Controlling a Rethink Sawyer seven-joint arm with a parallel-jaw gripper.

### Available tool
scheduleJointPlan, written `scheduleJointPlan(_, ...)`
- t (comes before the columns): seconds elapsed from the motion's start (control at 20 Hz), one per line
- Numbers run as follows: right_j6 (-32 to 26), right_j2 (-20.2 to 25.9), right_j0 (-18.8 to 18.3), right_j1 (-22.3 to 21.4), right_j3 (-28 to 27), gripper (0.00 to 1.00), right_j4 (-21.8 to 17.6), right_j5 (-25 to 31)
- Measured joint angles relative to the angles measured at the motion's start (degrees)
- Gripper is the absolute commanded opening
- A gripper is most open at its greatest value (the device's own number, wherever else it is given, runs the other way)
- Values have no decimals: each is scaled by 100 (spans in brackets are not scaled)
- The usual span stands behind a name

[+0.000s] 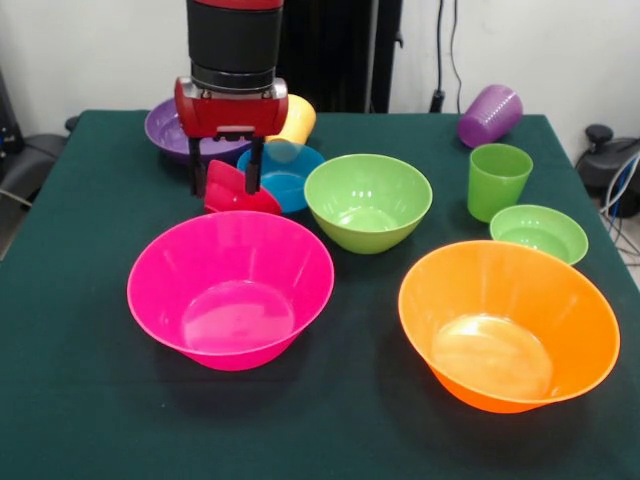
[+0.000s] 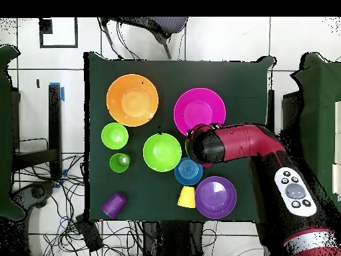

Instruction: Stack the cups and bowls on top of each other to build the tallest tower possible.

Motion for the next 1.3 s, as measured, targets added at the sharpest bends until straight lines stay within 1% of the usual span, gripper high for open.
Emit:
scheduleJointPlan(0.3, 0, -1, -112, 110, 2, 100, 161, -1)
scheduleJointPlan(0.55, 0, 1, -202, 238, 5, 100, 163, -1)
scheduleJointPlan(0.75, 0, 0, -382, 377, 17, 100, 159, -1)
scheduleJointPlan(0.85, 0, 1, -518, 452, 19, 100, 159, -1)
scheduleJointPlan(0.9, 0, 1, -658, 522, 22, 100, 159, 4)
scheduleJointPlan(1.0, 0, 6, -736, 552, 26, 100, 161, 20)
scheduleJointPlan(1.1, 0, 31, -960, 604, 28, 100, 158, 127)
scheduleJointPlan(1.2, -1, 49, -1071, 615, 29, 100, 159, 204)
scheduleJointPlan(1.25, -24, 70, -1269, 619, 28, 100, 159, 348)
scheduleJointPlan(1.3, -37, 74, -1319, 619, 28, 100, 159, 391)
